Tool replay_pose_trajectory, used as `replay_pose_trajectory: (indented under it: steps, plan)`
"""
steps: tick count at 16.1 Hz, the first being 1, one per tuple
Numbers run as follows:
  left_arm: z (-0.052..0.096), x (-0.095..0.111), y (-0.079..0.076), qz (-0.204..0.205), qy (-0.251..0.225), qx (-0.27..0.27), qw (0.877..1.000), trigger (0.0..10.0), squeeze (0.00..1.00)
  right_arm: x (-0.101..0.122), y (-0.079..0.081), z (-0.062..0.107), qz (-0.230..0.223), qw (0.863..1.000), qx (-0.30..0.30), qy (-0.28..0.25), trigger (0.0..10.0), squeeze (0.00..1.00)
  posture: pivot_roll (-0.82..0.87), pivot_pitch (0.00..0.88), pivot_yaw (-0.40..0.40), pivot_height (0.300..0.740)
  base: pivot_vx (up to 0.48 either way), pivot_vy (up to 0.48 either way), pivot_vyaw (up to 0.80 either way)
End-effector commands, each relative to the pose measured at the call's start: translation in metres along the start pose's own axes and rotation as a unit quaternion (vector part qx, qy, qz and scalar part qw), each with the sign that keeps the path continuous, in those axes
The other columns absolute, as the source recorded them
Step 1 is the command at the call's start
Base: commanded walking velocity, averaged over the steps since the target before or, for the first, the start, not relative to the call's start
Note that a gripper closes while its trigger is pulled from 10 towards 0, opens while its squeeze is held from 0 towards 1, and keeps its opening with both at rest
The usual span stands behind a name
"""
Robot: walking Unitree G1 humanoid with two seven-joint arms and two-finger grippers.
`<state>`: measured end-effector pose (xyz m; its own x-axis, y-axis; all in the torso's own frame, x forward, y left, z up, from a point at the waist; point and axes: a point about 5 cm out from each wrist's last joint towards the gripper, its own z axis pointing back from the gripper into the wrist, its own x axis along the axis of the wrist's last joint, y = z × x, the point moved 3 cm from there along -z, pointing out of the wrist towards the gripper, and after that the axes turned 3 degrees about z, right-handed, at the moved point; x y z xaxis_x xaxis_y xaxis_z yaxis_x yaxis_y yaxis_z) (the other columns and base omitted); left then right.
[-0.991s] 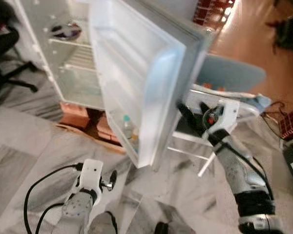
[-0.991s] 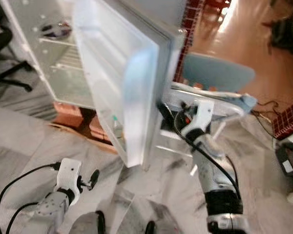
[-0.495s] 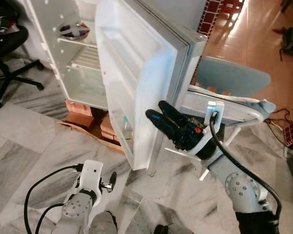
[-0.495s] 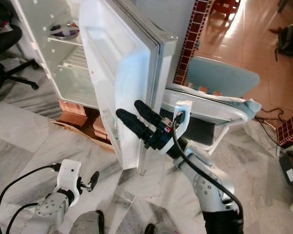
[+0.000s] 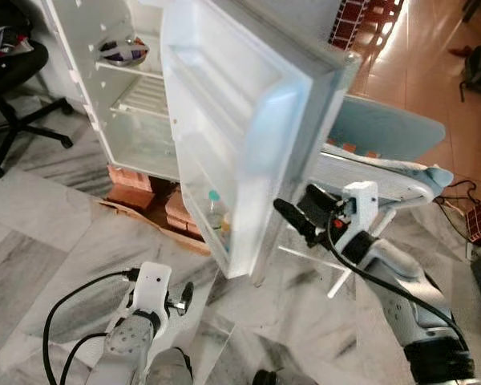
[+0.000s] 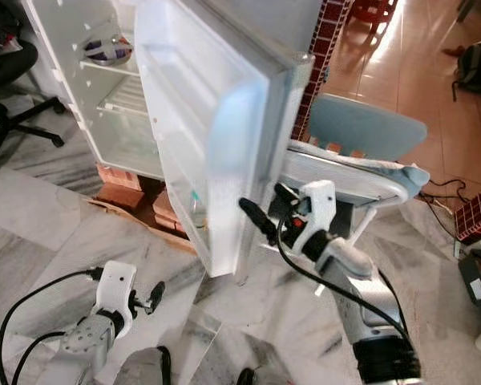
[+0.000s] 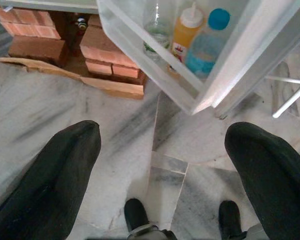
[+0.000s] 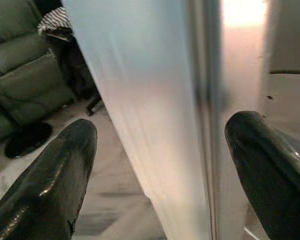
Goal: Restocking fridge
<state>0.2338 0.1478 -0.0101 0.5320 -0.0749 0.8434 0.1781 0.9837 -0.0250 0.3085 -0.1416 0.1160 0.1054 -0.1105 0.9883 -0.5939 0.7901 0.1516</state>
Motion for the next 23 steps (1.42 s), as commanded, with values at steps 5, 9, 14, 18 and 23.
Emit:
replay_pose_trajectory:
  steps: [5, 9, 14, 18, 23]
  plan:
    - [0.001, -0.003, 0.000, -0.013, 0.007, -0.006, 1.000, 10.0, 0.00, 0.002, -0.026, 0.003, 0.065, 0.996, -0.065, -0.013, 10.0, 0.00, 0.15, 0.102, -0.053, 0.740, 0.000, 0.000, 0.00]
    - [0.001, -0.002, 0.000, -0.020, 0.006, -0.009, 1.000, 10.0, 0.00, 0.022, -0.035, -0.014, 0.082, 0.989, -0.112, -0.053, 10.0, 0.00, 0.16, 0.102, -0.054, 0.740, 0.000, 0.000, 0.00]
    - [0.003, -0.001, -0.001, -0.019, 0.005, -0.008, 1.000, 10.0, 0.00, 0.034, -0.036, -0.029, 0.072, 0.988, -0.106, -0.088, 10.0, 0.00, 0.17, 0.103, -0.050, 0.740, 0.000, 0.000, 0.00]
    - [0.002, 0.000, -0.003, -0.024, 0.006, -0.013, 1.000, 10.0, 0.00, 0.045, -0.026, -0.057, 0.067, 0.985, -0.107, -0.117, 10.0, 0.00, 0.17, 0.104, -0.047, 0.740, 0.000, 0.000, 0.00]
    - [0.001, -0.004, 0.000, -0.025, 0.011, -0.011, 1.000, 10.0, 0.00, 0.055, 0.015, -0.080, -0.014, 0.987, -0.022, -0.161, 10.0, 0.00, 0.17, 0.111, -0.046, 0.740, 0.000, 0.000, 0.00]
